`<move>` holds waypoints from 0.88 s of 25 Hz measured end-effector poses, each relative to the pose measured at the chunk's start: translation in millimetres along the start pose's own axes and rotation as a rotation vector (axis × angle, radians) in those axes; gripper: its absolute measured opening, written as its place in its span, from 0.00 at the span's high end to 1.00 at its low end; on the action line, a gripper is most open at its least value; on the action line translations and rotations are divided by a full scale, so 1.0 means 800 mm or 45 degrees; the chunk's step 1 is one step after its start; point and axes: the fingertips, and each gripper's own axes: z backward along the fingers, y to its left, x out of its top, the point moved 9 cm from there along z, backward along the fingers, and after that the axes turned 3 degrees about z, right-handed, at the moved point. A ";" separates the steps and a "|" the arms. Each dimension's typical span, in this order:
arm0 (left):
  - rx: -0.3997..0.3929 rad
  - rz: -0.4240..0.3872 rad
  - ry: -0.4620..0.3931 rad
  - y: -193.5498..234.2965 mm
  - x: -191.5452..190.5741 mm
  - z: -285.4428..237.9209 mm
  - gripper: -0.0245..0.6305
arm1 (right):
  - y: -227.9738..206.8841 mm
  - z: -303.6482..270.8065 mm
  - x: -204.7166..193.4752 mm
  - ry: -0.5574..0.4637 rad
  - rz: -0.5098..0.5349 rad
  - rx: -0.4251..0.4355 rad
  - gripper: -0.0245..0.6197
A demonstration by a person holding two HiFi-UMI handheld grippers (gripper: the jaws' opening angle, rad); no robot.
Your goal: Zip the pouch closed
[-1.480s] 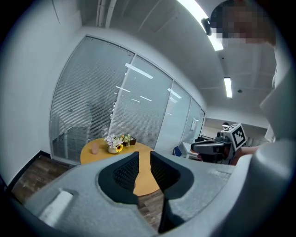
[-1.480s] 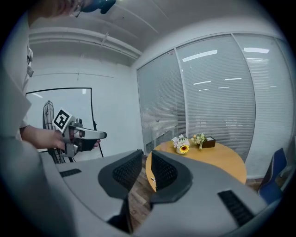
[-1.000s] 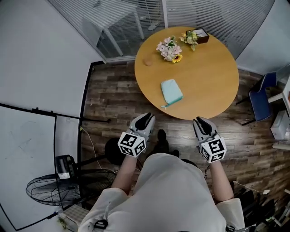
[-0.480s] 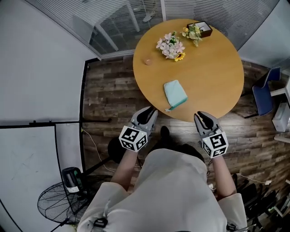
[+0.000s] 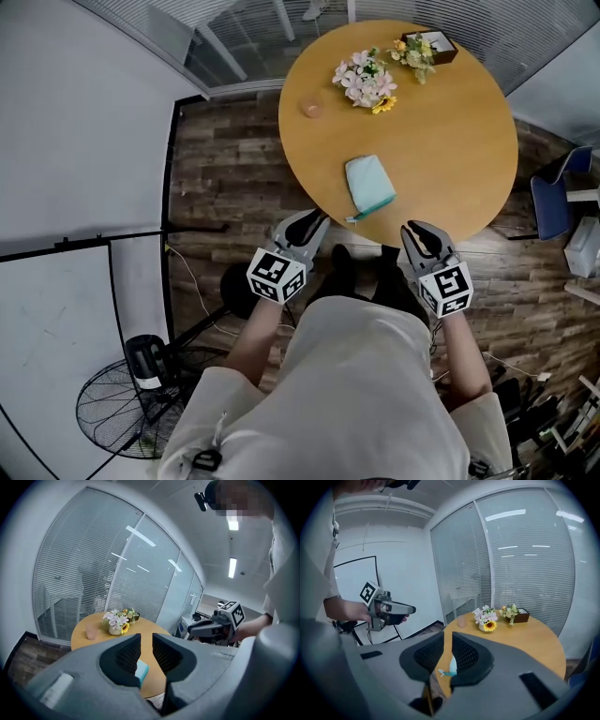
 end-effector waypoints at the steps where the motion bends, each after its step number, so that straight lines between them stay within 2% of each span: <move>1: 0.010 0.008 0.003 0.000 -0.003 -0.003 0.85 | -0.005 -0.004 -0.003 0.011 -0.006 0.018 0.88; 11: 0.083 0.023 0.039 0.003 -0.034 -0.038 0.85 | -0.050 -0.051 -0.035 0.124 -0.001 0.202 0.88; 22: 0.028 0.006 0.186 0.023 -0.097 -0.090 0.85 | -0.060 -0.116 -0.084 0.257 0.027 0.335 0.88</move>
